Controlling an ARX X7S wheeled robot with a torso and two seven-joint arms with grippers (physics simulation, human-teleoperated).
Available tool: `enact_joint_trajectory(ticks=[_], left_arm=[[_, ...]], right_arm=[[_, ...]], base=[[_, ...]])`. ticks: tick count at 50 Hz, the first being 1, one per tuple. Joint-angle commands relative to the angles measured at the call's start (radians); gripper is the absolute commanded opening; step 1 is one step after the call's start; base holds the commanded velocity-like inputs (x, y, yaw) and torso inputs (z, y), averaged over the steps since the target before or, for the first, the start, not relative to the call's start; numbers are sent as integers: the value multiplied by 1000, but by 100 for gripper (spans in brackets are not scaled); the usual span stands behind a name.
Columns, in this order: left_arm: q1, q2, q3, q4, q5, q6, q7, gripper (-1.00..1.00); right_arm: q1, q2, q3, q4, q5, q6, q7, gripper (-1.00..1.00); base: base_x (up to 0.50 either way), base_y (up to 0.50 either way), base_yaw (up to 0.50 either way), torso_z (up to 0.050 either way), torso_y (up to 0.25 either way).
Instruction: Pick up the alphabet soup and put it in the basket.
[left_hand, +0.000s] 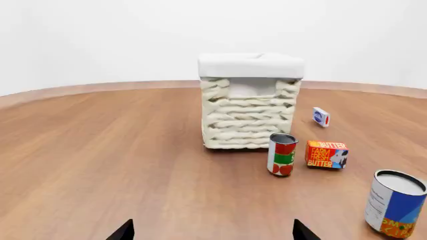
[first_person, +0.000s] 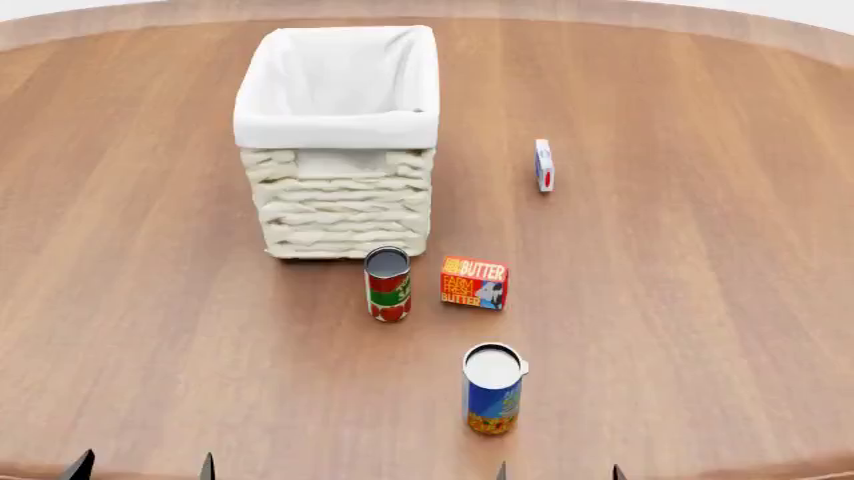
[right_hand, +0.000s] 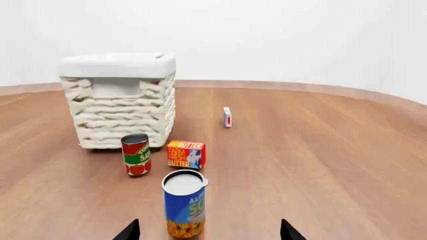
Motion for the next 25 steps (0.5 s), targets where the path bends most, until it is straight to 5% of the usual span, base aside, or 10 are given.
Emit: enact_joint_trajectory(ticks=[1, 25], left_arm=[[6, -11, 13, 28, -11, -23, -13, 100], [231, -87, 73, 714, -35, -202, -116, 100]], right_arm=[[-3, 38, -46, -22, 38, 17, 47, 100], [-159, 105, -136, -712, -2, 229, 103, 100]], base=[[0, 0, 0, 0, 0], [0, 0, 0, 0, 0]])
